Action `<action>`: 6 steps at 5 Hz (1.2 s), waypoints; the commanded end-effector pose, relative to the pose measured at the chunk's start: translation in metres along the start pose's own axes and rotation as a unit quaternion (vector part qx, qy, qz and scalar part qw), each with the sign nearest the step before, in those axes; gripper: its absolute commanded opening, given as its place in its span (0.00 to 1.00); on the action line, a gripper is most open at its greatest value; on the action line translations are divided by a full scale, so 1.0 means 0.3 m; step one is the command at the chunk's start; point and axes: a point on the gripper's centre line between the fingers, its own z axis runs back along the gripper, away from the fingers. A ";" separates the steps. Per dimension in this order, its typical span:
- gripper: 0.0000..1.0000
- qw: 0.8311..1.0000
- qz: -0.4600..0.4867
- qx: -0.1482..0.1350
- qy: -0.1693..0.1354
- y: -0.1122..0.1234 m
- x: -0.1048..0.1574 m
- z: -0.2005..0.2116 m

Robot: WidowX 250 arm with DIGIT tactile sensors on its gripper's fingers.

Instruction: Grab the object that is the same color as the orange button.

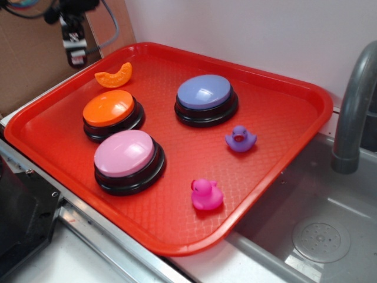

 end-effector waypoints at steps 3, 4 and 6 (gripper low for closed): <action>1.00 0.999 -0.029 -0.031 0.024 0.028 0.152 -0.117; 0.00 0.999 -0.022 -0.029 0.031 0.003 0.161 -0.138; 0.00 0.999 -0.007 -0.044 0.024 -0.069 0.180 -0.084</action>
